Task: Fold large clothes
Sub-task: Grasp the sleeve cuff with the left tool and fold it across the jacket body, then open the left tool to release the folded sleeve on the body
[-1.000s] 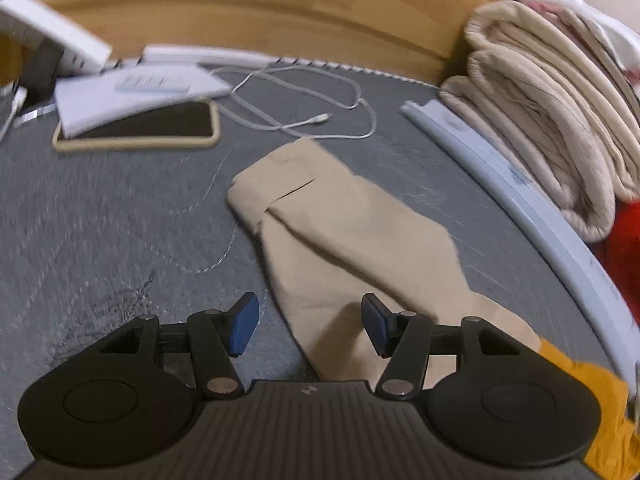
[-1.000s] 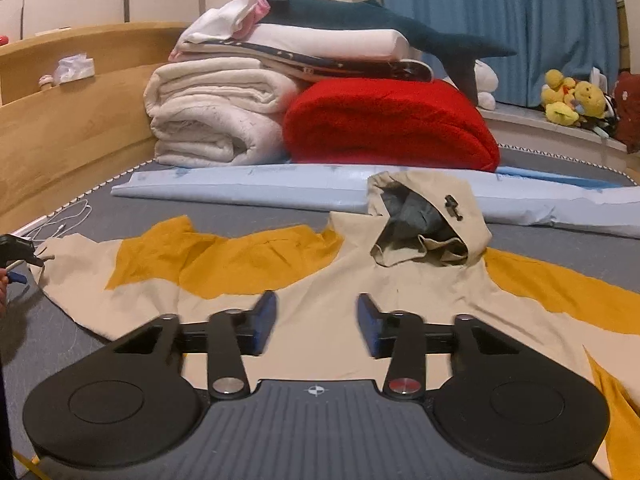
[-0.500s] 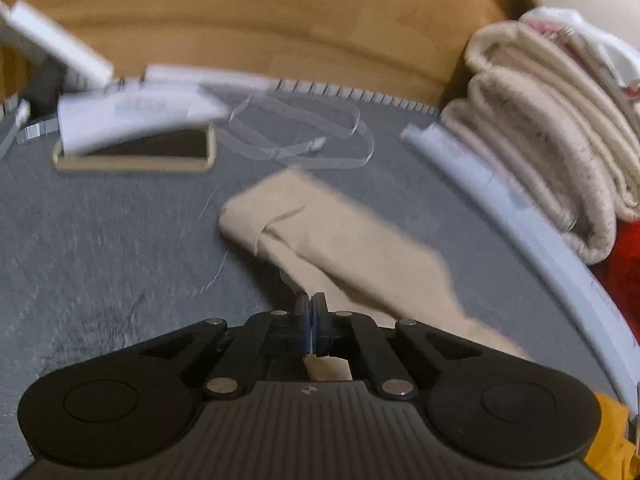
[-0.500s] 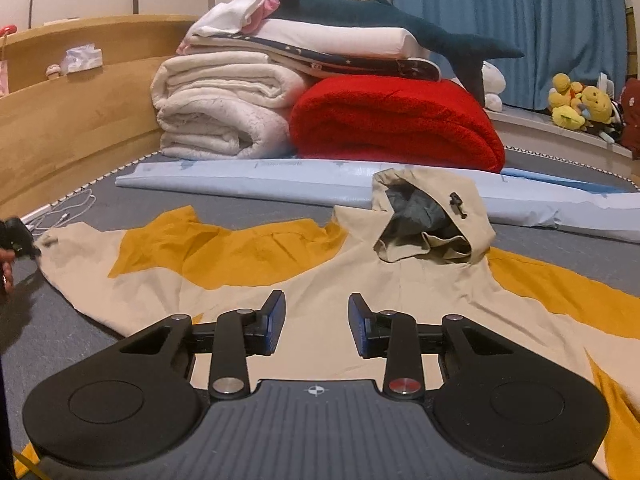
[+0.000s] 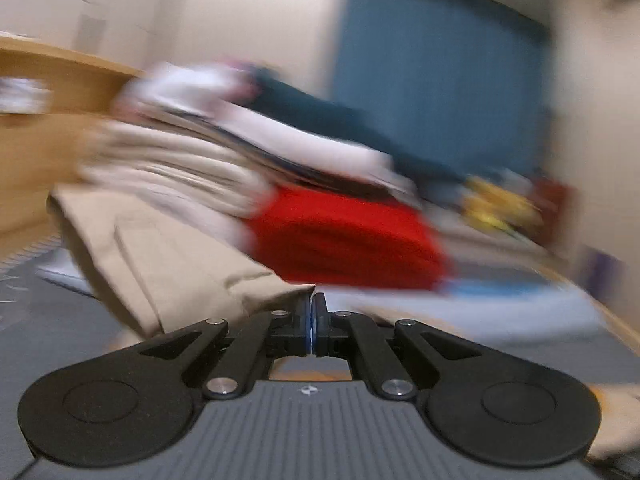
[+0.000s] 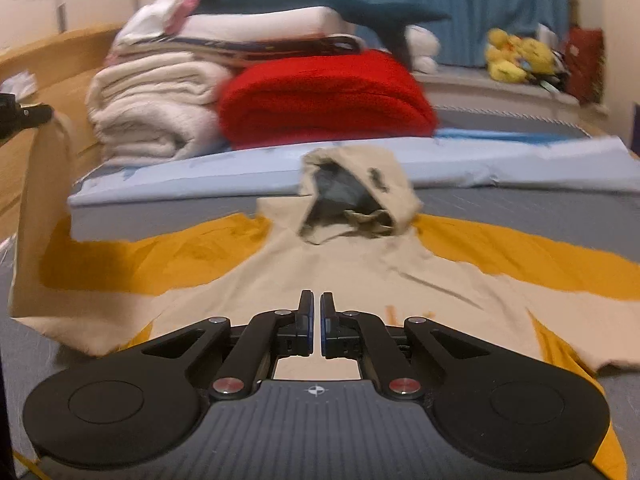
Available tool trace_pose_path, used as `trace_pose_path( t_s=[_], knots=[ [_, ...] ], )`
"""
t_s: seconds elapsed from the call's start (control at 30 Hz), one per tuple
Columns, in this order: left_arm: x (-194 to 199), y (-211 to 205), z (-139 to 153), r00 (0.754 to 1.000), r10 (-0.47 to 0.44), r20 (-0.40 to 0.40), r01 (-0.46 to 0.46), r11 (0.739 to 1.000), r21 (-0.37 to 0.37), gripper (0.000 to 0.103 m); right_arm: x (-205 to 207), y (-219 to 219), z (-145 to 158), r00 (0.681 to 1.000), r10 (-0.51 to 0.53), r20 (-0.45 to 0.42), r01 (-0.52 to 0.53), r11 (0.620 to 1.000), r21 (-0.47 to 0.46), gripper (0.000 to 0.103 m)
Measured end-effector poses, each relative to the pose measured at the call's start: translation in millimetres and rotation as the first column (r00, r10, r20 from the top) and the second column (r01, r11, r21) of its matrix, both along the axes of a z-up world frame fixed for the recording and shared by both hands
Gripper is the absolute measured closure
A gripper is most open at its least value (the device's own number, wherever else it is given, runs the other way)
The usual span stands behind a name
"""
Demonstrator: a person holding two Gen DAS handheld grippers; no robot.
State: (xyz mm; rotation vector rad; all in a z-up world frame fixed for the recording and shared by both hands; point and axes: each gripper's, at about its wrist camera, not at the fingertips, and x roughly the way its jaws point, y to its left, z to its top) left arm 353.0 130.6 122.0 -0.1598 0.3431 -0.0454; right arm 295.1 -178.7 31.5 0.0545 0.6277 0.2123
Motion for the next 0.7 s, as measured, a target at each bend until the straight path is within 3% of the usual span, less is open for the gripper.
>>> trace_pose_path(
  t_s=[0.03, 0.07, 0.1, 0.17, 0.2, 0.23, 0.33, 0.47, 0.57, 0.7],
  knots=[
    [-1.0, -23.2, -4.5, 0.994, -0.091, -0.06, 0.088, 0.995, -0.042, 0.092, -0.5, -7.8, 2.0, 1.0, -0.018, -0.002, 0.018, 1.0, 0.019, 0.1],
    [-2.0, -42.6, -9.6, 0.973, -0.195, -0.124, 0.184, 0.978, -0.095, 0.075, -0.7, -16.2, 5.0, 1.0, -0.029, -0.004, 0.029, 0.999, 0.041, 0.096],
    [-5.5, -55.7, -13.2, 0.952, -0.267, -0.149, 0.248, 0.959, -0.136, 0.069, -0.9, -22.0, 7.5, 0.999, -0.037, -0.004, 0.037, 0.998, 0.052, 0.089],
    [-18.7, -66.6, -13.7, 0.946, -0.303, -0.115, 0.287, 0.948, -0.139, 0.062, -0.6, -32.8, 12.5, 0.998, -0.061, 0.002, 0.061, 0.996, 0.059, 0.078],
    [-22.1, -63.7, -13.8, 0.956, -0.279, -0.093, 0.267, 0.956, -0.125, 0.051, -0.6, -37.8, 14.1, 0.997, -0.074, 0.005, 0.073, 0.995, 0.062, 0.078],
    [-23.9, -55.5, -16.6, 0.969, -0.238, -0.071, 0.228, 0.966, -0.124, 0.047, -0.1, -42.6, 15.1, 0.997, -0.082, 0.006, 0.081, 0.994, 0.069, 0.077],
    [-14.0, -24.2, -47.2, 0.987, -0.095, -0.13, 0.069, 0.98, -0.187, 0.047, 4.7, -50.7, 14.2, 0.995, -0.098, -0.014, 0.099, 0.991, 0.093, 0.077],
    [19.5, 3.3, -93.0, 0.931, 0.083, -0.355, -0.121, 0.989, -0.085, 0.048, 21.2, -56.8, -1.3, 0.986, -0.115, -0.122, 0.133, 0.98, 0.151, 0.077],
    [36.9, 22.8, -101.6, 0.916, 0.105, -0.388, -0.146, 0.986, -0.077, 0.048, 34.7, -56.6, -23.6, 0.964, -0.111, -0.242, 0.164, 0.964, 0.21, 0.068],
    [49.0, 30.0, -101.8, 0.926, 0.109, -0.361, -0.121, 0.993, -0.011, 0.047, 49.1, -50.6, -62.9, 0.905, -0.109, -0.411, 0.228, 0.94, 0.254, 0.061]
  ],
)
